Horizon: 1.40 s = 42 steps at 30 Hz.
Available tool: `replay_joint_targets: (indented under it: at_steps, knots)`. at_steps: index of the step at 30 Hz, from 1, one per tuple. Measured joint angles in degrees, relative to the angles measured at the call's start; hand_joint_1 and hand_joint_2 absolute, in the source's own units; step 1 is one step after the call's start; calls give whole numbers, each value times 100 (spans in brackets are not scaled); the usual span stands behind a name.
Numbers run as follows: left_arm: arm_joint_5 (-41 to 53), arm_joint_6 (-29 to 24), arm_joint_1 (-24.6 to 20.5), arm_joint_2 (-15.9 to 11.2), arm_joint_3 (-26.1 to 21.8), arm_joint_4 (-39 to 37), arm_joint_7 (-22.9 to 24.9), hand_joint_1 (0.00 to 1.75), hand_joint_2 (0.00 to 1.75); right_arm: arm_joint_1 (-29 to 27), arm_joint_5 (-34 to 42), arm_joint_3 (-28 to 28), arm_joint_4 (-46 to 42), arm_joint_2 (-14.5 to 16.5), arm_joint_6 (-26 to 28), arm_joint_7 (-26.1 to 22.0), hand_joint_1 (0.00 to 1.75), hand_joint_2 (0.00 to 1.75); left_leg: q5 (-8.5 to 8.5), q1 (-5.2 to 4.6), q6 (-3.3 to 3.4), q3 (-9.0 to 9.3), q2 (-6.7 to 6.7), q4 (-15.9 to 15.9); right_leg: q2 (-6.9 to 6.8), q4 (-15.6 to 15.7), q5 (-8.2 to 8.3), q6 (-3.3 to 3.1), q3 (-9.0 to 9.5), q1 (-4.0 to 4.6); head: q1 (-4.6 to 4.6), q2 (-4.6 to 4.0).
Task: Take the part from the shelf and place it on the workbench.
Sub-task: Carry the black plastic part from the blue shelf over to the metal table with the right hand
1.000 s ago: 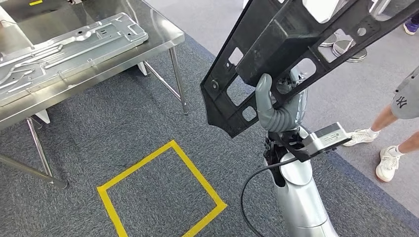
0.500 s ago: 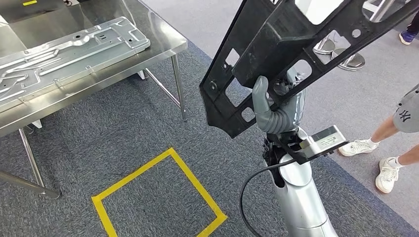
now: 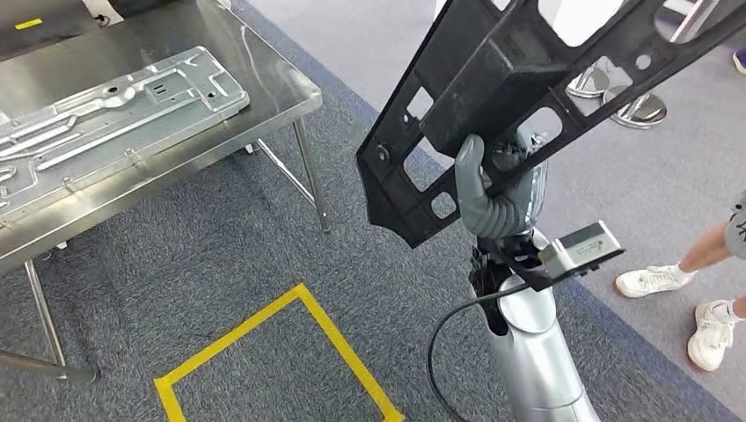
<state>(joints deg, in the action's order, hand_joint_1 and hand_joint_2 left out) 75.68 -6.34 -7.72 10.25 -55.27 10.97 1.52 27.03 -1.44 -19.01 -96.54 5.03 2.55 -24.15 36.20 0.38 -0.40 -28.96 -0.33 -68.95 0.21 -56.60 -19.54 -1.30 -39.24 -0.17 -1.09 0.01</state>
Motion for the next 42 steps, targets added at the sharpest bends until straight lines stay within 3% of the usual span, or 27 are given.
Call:
replay_joint_targets:
  at_steps: [2, 3, 4, 6, 7, 8, 11, 13, 16, 17, 18, 19, 21, 23, 26, 28, 29, 31, 32, 33, 34, 37, 39, 42]
  knots:
    - [-3, 7, -49, 1, -5, 0, -5, 0, 175, -5, 0, -1, 7, 0, -1, 1, 169, 175, 361, -1, -31, -354, 2, -327, 5, 7, -105, -1, 129, 2, 0, -1]
    - [-3, 7, -63, 2, -5, 0, -5, 0, 175, -5, 0, -1, 8, 0, -1, 0, 169, 175, 355, 0, -41, -415, 3, -250, 13, 0, -156, 2, 196, 3, 0, -1]
    - [-2, 7, -68, 2, -5, 0, -5, 0, 175, -5, 0, -1, 8, 0, 0, 0, 169, 175, 165, 1, -40, -407, 5, -23, 23, -8, -207, 8, 266, 4, 0, -1]
    - [-1, 5, -57, 1, -6, 0, -2, 0, 175, -1, 0, -2, 9, 1, 1, -1, 169, 175, -517, -2, 0, -299, 7, 674, 38, -29, -298, 32, 396, 7, 0, -1]
    - [-1, 4, -54, 0, -7, 0, -1, 0, 175, 3, 0, -2, 10, 1, 1, -2, 169, 175, -740, -12, 30, -263, 13, 948, 45, -39, -327, 52, 426, 11, 0, -1]
    - [-1, 4, -52, 0, -8, 0, 1, 0, 175, 4, 0, -3, 10, 2, 0, -1, 169, 175, -879, -23, 67, -253, 17, 1111, 50, -47, -349, 79, 436, 17, 0, -1]
    - [-2, 3, -61, 3, -10, 0, 1, 0, 175, 7, 0, -6, 7, 2, -1, 2, 169, 175, -964, -20, 172, -253, 22, 1190, 53, -53, -384, 174, 428, 31, 0, 0]
    - [0, 3, -63, 11, -10, 0, 1, 0, 175, 25, -2, -7, 2, 1, -1, -1, 169, 175, -1016, 14, 229, -215, 29, 1244, 44, -307, -562, 230, 319, 34, 1, -1]
    - [1, 4, -61, 16, -10, 0, 1, 0, 175, 20, -3, -7, 4, -1, 1, -1, 169, 175, -1019, 20, 266, -199, 36, 1260, 33, -1437, -1076, 297, -231, 1, 2, -1]
    - [1, 4, -60, 16, -10, 0, 1, 0, 175, 10, -2, -7, 6, -2, 1, -1, 169, 175, -1007, 19, 270, -196, 34, 1253, 29, -1716, -1134, 313, -386, -14, 2, -1]
    - [1, 4, -59, 16, -10, 0, 1, 0, 175, 4, -2, -7, 8, -2, 1, 0, 169, 175, -989, 19, 268, -188, 30, 1244, 23, -1777, -1077, 325, -440, -30, 2, -1]
    - [1, 4, -59, 17, -10, 0, 1, 0, 175, 2, -2, -7, 8, -2, 1, -1, 169, 175, -966, 20, 260, -173, 23, 1231, 15, -1595, -913, 331, -373, -44, 2, -1]
    - [1, 3, -57, 24, -10, 0, 1, 0, 175, 8, -2, -7, 9, -2, 1, -1, 169, 175, -899, 18, 226, -133, 9, 1197, -4, -795, -494, 321, 0, -61, 2, -1]
    - [-4, 4, -55, 30, -10, 0, -7, 0, 175, 12, -3, -9, 9, -2, -1, -1, 169, 175, -837, -1, 171, -125, 4, 1161, -13, -227, -332, 288, 263, -48, 2, 0]
    - [-13, 10, -49, 28, -10, 0, -57, 0, 175, 10, -4, -9, 7, -2, 0, -11, 169, 175, -788, -4, 75, -121, 8, 1163, -5, -123, -372, 204, 304, -33, 2, -1]
    - [-17, 15, -41, 24, -10, 0, -96, 0, 175, 17, -3, -7, 4, 0, -1, -22, 169, 175, -655, 9, 14, -169, 10, 1000, -30, -81, -380, 134, 347, -47, 2, -1]
    - [-24, 17, -42, 22, -11, 0, -116, 0, 175, 21, 3, -6, 3, 1, -3, -29, 169, 175, -513, 14, -11, -271, 11, 758, -57, -62, -385, 106, 368, -55, 2, -1]
    - [-38, 33, -63, 18, -16, 0, -168, 0, 175, 21, 15, -5, 5, 2, -13, -38, 169, 175, -162, 18, -47, -637, 14, -13, -119, -58, -407, 68, 386, -45, 2, -1]
    - [-44, 42, -79, 16, -17, 0, -195, 0, 175, 19, 13, -5, 8, 1, -18, -35, 169, 175, -63, 19, -60, -798, 16, -339, -152, -59, -416, 60, 393, -39, 2, -1]
    - [-44, 51, -89, 15, -19, 0, -215, 0, 175, 18, 4, -5, 13, 1, -21, -27, 169, 175, -70, 21, -66, -878, 20, -491, -179, -61, -424, 58, 401, -34, 2, -1]
    - [-36, 57, -88, 15, -19, 0, -227, 0, 175, 18, -10, -5, 16, 0, -24, -17, 169, 175, -198, 22, -64, -845, 29, -401, -198, -63, -433, 63, 412, -31, 2, -1]
    - [0, 65, -40, 5, -19, 0, -231, 0, 175, 31, -56, -5, 22, 0, -22, -5, 169, 175, -793, 3, -5, -388, 181, 672, -244, -82, -459, 103, 452, -16, 2, -1]
    - [7, 69, -13, -1, -19, 0, -232, 0, 175, 40, -77, -4, 25, 0, -15, -3, 169, 175, -894, -33, 70, -244, 284, 1083, -295, -99, -456, 150, 436, 10, 2, -1]
    - [4, 85, -9, 2, -19, 0, -240, 0, 175, 50, -89, -4, 34, 0, -13, 2, 169, 175, -910, -35, 182, -253, 165, 1151, -392, -115, -468, 240, 424, 10, 2, -1]
